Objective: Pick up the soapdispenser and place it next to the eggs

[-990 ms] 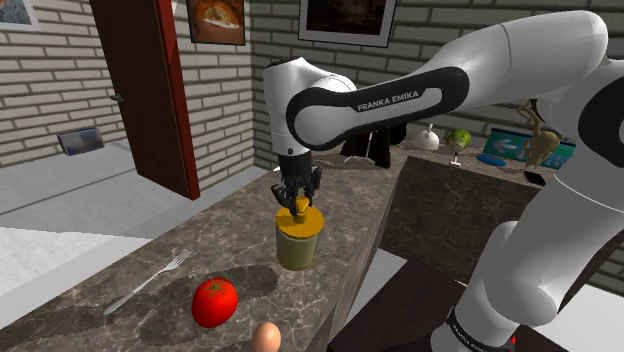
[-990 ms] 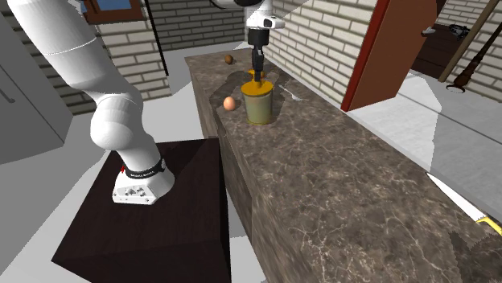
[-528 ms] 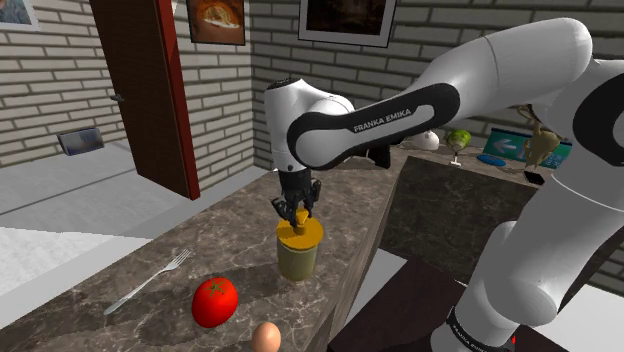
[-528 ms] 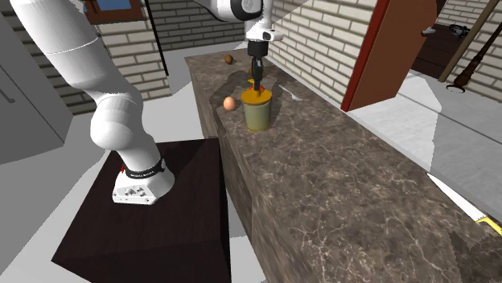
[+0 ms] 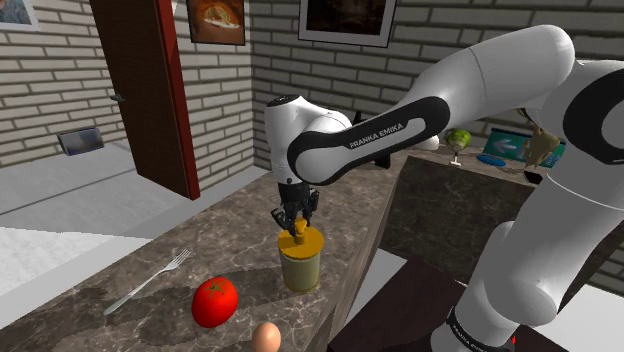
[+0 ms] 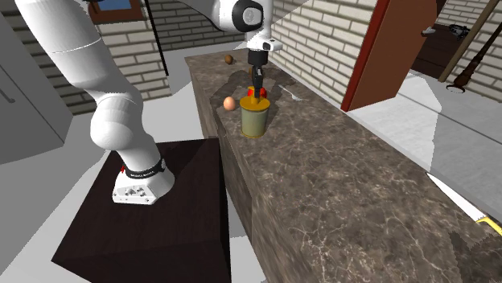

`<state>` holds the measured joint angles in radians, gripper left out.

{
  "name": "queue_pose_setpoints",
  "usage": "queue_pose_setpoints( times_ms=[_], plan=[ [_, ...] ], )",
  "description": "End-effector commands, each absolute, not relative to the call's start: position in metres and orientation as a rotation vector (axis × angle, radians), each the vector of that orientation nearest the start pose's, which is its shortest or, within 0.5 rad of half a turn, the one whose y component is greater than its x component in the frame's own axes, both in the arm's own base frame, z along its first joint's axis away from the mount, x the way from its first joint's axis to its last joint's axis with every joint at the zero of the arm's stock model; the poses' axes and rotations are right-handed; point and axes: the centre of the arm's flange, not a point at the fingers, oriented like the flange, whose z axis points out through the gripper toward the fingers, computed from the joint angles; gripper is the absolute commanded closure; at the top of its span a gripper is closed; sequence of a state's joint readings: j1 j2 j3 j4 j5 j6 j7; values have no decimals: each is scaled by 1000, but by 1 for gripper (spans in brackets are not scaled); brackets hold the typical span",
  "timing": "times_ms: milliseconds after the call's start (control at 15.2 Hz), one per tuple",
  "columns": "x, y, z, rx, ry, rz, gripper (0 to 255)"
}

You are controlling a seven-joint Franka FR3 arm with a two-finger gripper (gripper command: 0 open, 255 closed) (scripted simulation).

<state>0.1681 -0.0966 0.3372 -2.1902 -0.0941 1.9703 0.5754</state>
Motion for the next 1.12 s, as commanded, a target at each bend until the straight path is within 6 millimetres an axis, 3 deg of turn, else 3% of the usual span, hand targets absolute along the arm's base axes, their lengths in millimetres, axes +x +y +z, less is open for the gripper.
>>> queue_pose_setpoints(
  times_ms=[0,264,330,660,924,1056],
  plan=[
    [439,239,413,-3307,51,90,255],
    [439,239,413,-3307,51,90,255],
    [439,239,414,-3307,51,90,0],
    [439,239,413,-3307,51,90,0],
    [442,247,463,-3307,51,90,0],
    [442,247,463,-3307,51,90,0]
  ],
)
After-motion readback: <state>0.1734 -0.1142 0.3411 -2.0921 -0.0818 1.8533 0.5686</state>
